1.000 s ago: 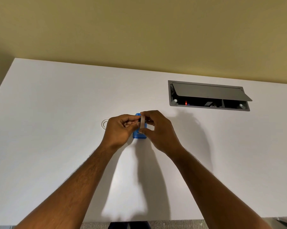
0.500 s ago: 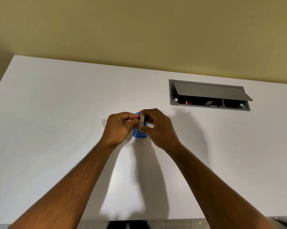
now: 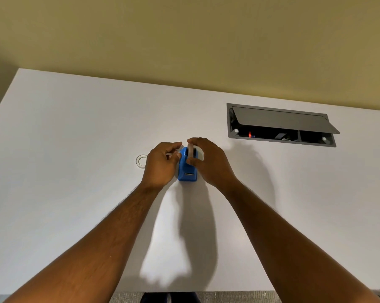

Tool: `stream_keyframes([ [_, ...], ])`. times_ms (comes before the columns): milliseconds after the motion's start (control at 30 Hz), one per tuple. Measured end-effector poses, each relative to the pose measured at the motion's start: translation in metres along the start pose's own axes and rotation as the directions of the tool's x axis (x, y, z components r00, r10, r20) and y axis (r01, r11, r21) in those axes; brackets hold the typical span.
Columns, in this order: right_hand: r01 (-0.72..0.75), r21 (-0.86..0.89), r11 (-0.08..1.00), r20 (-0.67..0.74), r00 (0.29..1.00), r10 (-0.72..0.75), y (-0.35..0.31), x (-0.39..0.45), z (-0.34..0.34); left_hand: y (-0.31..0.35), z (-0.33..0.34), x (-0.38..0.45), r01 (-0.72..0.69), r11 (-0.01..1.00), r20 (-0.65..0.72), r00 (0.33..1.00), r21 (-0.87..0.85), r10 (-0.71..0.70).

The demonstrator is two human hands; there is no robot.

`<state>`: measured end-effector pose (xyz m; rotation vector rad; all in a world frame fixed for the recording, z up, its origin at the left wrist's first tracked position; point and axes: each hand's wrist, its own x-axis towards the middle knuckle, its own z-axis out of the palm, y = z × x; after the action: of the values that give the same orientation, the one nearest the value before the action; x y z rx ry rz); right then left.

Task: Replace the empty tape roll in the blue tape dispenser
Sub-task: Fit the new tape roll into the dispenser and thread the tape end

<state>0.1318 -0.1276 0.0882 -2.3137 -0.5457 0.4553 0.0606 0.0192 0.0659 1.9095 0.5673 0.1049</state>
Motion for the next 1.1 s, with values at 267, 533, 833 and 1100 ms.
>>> stream_keyframes([
  [267, -0.028, -0.002, 1.000, 0.018, 0.999, 0.028, 0.009, 0.001, 0.008, 0.003, 0.005, 0.001, -0.024, 0.996, 0.051, 0.998, 0.080, 0.020],
  [533, -0.030, 0.040, 0.999, -0.005, 1.000, 0.031, 0.012, 0.002, 0.014, 0.005, 0.005, 0.001, -0.003, 0.999, 0.055, 0.998, 0.043, 0.001],
  [833, 0.008, 0.089, 0.996, -0.040, 0.999, -0.005, 0.015, -0.003, 0.018, 0.011, 0.012, -0.008, 0.108, 0.985, 0.020, 0.994, -0.137, -0.107],
  [1100, -0.084, 0.271, 0.959, 0.039, 0.996, 0.076, 0.018, -0.003, 0.010, 0.014, 0.017, -0.010, 0.153, 0.972, -0.022, 0.987, -0.180, -0.159],
])
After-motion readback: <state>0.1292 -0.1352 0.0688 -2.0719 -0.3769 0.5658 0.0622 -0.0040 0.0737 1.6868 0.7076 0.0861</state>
